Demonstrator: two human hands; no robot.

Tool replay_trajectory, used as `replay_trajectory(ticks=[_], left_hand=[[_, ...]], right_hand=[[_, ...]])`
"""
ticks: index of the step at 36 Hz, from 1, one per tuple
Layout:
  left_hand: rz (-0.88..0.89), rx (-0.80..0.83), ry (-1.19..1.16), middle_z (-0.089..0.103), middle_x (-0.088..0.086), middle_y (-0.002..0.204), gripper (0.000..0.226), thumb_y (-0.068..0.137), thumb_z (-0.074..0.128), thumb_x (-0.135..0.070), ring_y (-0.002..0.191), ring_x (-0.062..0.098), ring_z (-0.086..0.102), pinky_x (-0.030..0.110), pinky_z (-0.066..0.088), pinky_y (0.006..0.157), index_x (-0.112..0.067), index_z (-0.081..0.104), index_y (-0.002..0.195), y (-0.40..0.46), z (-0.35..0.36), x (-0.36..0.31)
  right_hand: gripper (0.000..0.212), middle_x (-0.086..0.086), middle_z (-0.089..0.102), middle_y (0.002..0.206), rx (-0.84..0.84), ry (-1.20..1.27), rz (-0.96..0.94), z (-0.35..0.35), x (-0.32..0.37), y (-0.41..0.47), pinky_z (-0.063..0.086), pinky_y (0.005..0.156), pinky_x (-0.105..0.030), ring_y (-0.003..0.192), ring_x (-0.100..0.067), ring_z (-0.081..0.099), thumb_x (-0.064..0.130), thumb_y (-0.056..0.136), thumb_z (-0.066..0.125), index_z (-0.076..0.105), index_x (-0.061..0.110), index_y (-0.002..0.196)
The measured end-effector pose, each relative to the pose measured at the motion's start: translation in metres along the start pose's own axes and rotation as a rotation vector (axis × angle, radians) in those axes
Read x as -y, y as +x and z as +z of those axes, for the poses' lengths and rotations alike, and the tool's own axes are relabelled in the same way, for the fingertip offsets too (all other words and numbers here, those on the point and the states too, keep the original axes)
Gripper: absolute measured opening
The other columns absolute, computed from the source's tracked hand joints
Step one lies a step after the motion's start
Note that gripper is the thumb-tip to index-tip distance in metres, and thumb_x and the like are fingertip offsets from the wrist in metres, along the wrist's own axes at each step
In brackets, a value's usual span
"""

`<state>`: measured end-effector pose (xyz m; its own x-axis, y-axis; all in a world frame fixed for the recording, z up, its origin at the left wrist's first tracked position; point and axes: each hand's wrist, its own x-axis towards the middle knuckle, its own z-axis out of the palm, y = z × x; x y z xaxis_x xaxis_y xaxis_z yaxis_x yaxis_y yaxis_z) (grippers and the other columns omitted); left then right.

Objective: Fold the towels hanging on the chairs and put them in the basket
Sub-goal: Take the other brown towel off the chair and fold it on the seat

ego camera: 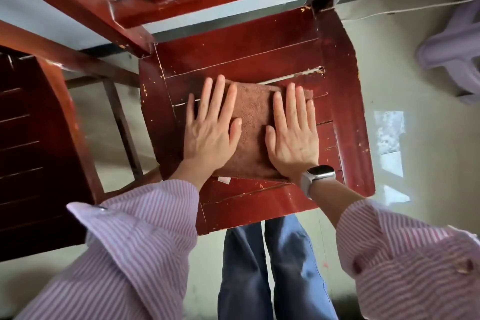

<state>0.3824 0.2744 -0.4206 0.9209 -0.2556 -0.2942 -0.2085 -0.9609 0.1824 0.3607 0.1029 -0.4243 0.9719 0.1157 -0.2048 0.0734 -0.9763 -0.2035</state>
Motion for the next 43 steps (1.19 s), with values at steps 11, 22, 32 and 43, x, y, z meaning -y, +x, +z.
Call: replay_trajectory(ticks=[11,22,32,43], left_hand=[[-0.417,-0.172,-0.415,0.052,0.022,0.126,0.044,0.094,0.04,-0.022,0.121,0.036,0.041,0.038,0.033,0.1,-0.002,0.045,0.133,-0.02,-0.023,0.01],[-0.583,-0.048,-0.622,0.055,0.014,0.121,0.044,0.093,0.05,-0.028,0.116,0.027,0.04,0.038,0.036,0.094,-0.006,0.044,0.13,-0.01,-0.026,0.001],[-0.601,0.073,-0.759,0.049,0.014,0.12,0.028,0.093,0.049,-0.025,0.114,0.029,0.047,0.036,0.04,0.093,-0.004,0.047,0.112,-0.008,-0.046,-0.008],[-0.417,-0.033,-0.763,0.04,0.005,0.143,0.045,0.098,0.036,-0.022,0.13,0.016,0.039,0.014,0.027,0.09,-0.018,0.03,0.143,-0.04,-0.121,-0.06]], right_hand=[[0.037,-0.017,0.056,0.115,-0.014,0.509,0.48,-0.04,-0.012,-0.025,0.036,0.099,-0.04,0.11,-0.031,0.048,0.021,0.092,0.047,0.048,0.004,0.125],[0.037,-0.019,0.058,0.113,0.142,0.7,0.955,-0.037,0.005,-0.008,0.04,0.095,-0.041,0.11,-0.036,0.051,0.031,0.089,0.054,0.051,0.0,0.109],[0.028,-0.002,0.051,0.096,0.091,0.881,0.952,-0.054,0.009,-0.015,0.032,0.073,-0.022,0.089,-0.019,0.05,0.024,0.088,0.057,0.05,0.005,0.108],[0.044,-0.004,0.053,0.127,-0.12,0.913,0.813,-0.131,0.007,-0.048,0.036,0.088,-0.018,0.105,-0.011,0.05,0.018,0.093,0.049,0.039,0.017,0.135]])
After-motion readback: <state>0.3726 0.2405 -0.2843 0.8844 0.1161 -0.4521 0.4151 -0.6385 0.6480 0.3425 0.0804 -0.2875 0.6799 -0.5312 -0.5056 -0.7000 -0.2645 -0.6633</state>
